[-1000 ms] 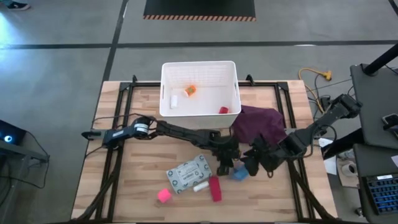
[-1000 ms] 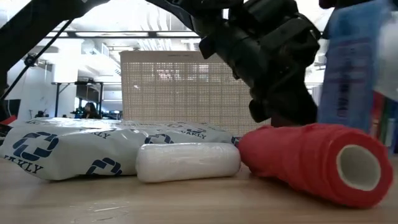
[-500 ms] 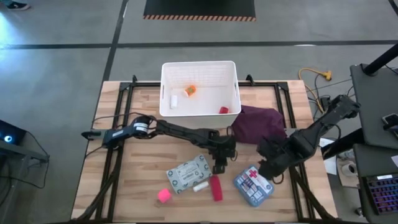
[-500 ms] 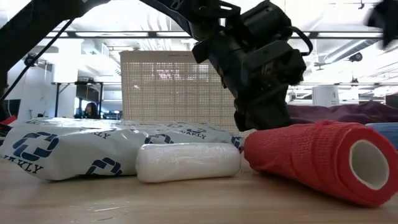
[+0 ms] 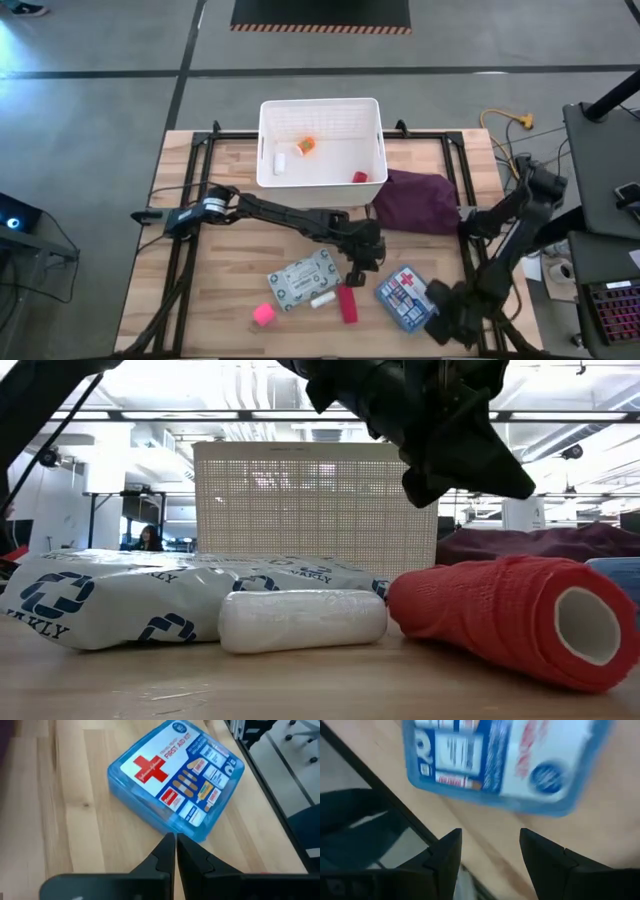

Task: Pick & place medical supplies in basket/bin
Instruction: Put the blue first aid kit into the white bin

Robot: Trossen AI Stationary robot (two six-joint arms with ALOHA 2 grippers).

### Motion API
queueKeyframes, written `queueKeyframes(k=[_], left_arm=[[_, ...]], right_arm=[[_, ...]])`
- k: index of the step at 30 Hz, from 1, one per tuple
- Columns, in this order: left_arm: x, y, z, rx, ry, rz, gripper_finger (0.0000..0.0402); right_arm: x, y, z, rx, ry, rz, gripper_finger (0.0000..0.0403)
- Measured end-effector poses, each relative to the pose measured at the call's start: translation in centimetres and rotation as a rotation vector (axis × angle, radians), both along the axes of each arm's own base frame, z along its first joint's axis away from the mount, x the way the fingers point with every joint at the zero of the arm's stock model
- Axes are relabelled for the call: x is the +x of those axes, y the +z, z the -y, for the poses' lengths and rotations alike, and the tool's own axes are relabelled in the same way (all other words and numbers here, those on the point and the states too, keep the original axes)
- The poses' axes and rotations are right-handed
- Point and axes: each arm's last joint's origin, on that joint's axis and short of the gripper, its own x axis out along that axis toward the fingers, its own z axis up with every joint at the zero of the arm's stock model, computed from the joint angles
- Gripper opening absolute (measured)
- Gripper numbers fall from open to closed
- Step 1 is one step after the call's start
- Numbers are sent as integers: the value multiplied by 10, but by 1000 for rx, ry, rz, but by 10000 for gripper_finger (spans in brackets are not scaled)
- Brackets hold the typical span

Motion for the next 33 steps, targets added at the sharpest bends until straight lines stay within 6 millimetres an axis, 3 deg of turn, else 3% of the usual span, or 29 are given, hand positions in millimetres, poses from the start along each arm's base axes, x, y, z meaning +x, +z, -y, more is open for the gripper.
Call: queueKeyframes(k=[5,9,13,18,23,29,33], left_arm=[[-1,-7,4,-4,-15,-26,0],[-1,-6,9,-19,-39,-6,0],[-1,-9,12,-22,-46,10,0],[0,-13,11,-11,-40,22,0],[6,-18,-5,105,52,96,0],[8,-28,-37,115,123,59,0],[12,-36,-42,49,138,34,0]], right_arm=[[13,-26,-32,26,-34,-4,191],[17,-40,-42,-91,-95,-51,187],[18,-39,-37,-255,-158,-114,179],[17,-24,-25,-412,-199,-87,173],[19,-22,-17,-410,-191,-80,173],[17,-25,-16,-405,-194,-109,173],[15,-33,-11,-424,-187,-118,172]])
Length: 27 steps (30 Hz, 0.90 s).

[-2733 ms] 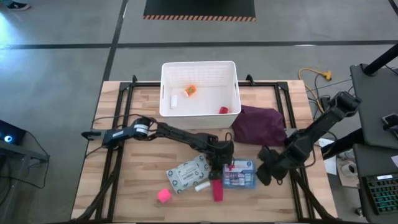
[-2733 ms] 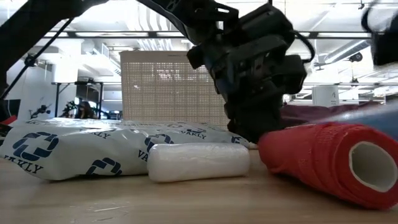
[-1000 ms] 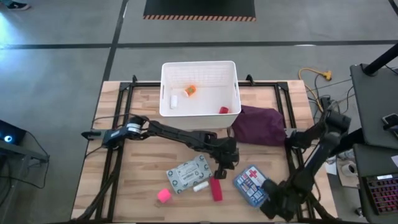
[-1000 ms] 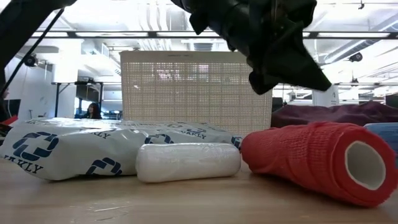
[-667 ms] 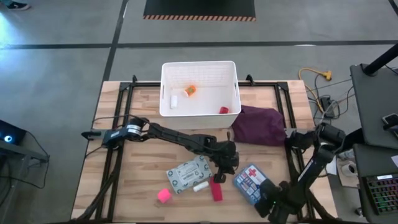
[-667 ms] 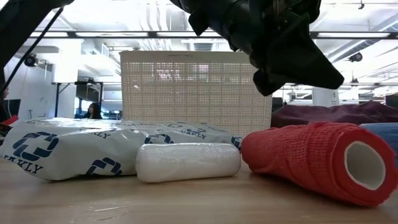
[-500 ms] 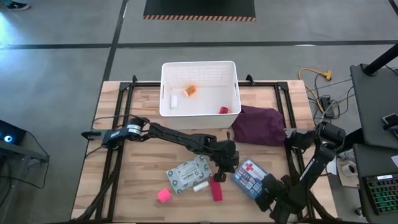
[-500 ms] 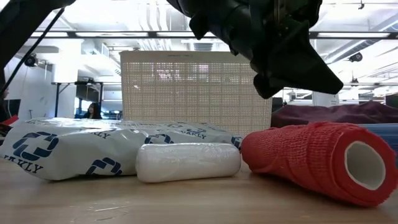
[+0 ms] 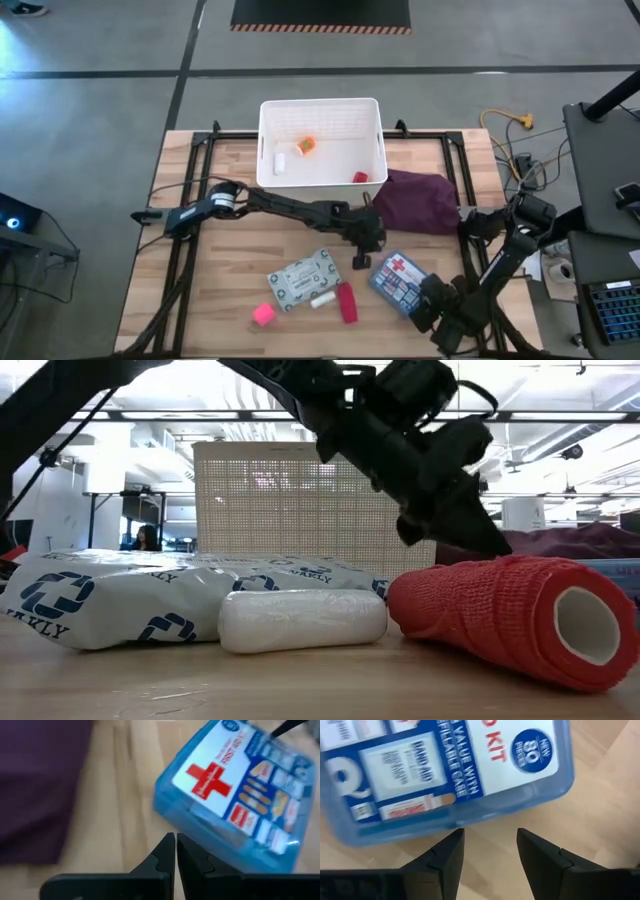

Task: Pick & place medical supplies in basket/bin
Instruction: Put the blue first aid kit into the white bin

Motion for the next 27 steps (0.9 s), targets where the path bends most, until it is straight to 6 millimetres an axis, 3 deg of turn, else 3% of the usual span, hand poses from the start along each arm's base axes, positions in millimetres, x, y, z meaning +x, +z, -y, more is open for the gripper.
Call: queueKeyframes(k=[10,14,21,27], left_arm=[[4,-1,23,-49,-58,35,0],[5,-16,23,-48,-54,-2,0],[1,-25,21,-46,-41,-63,0],[1,-24,21,-52,-47,-67,0]], right_arm=[[4,-12,16,-37,49,-27,170],[12,-6,21,-83,68,19,167],[19,38,31,-208,92,101,166],[23,86,62,-394,142,94,166]])
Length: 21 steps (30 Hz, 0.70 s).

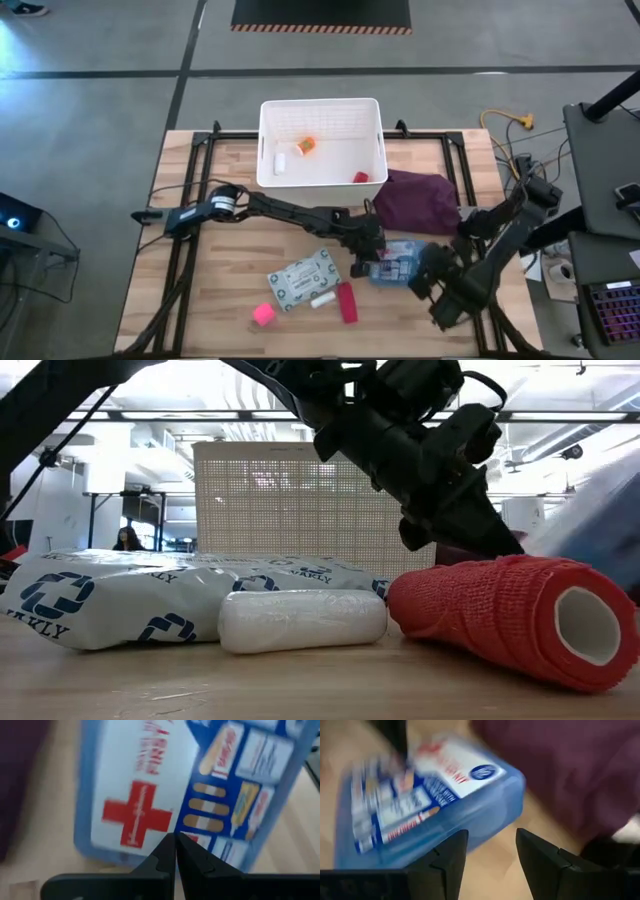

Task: Pick & place medical supplies in basket/bin
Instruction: Put the blue first aid kit into the white bin

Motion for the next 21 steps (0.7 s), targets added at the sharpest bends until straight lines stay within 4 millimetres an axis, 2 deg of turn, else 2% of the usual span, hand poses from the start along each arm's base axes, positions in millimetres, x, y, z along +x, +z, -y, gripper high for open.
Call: queueKeyframes(k=[8,13,17,21], left_arm=[[2,-5,3,7,2,-6,0],[1,-4,3,4,7,-21,0],[0,-5,3,11,19,-27,0],[-3,-10,1,17,32,-44,0]], right_arm=[[28,32,35,-96,72,160,166],[45,32,45,-82,101,170,169],[47,36,45,-61,95,185,169],[34,41,40,30,38,156,175]])
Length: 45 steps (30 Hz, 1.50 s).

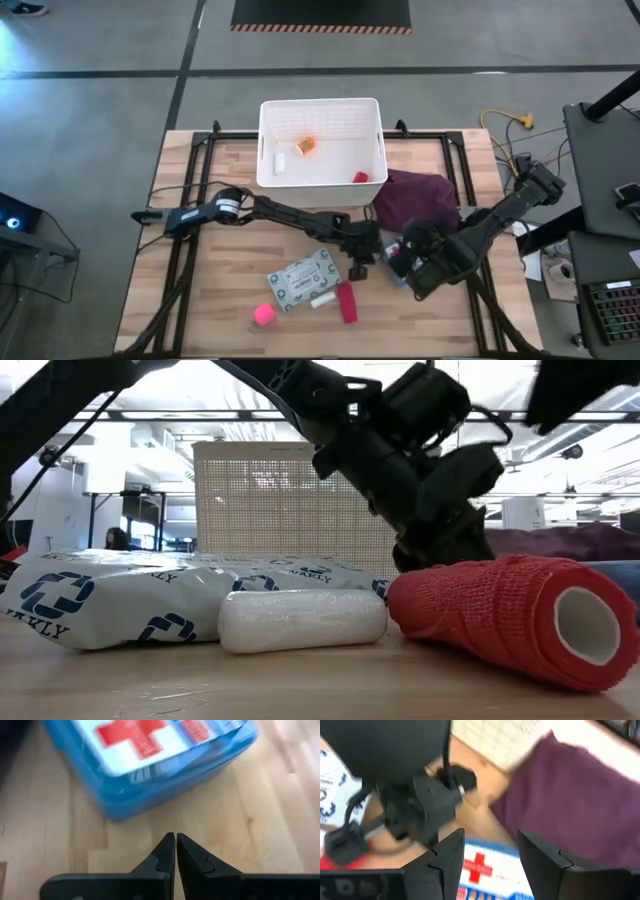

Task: Pick & place medical supplies in basket/bin
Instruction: Put the blue first aid kit into the white bin

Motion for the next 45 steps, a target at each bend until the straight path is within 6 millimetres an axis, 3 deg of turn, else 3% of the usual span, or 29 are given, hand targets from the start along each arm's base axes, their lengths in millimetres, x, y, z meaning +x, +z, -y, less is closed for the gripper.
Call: queueKeyframes(k=[3,6,11,14,17,22,26,30,34,39,45], left_arm=[[-1,0,1,-1,-3,-4,0],[-2,13,6,-5,-14,23,0],[0,55,13,-23,-35,160,0],[3,71,18,-65,-81,239,0],[8,65,22,-72,-96,239,0],[12,33,23,-67,-68,154,0],[13,30,20,-84,-46,147,0],[12,29,19,-95,-31,124,0],[8,21,16,-66,6,49,0],[4,15,13,-50,23,-17,0],[-4,27,16,-47,15,-49,0]], right_arm=[[-20,1,-11,107,-32,-52,180],[-49,-6,-18,216,-156,-144,184],[-97,-26,-21,310,-401,-111,185],[-107,-44,-9,258,-454,-206,184],[-108,-59,1,261,-479,-235,184],[-112,-79,16,248,-554,-296,184],[-115,-93,25,215,-596,-335,177],[-107,-94,22,217,-603,-331,167],[-90,-96,18,355,-632,-267,156],[-73,-112,23,403,-755,-270,134],[-53,-113,26,414,-763,-235,101]])
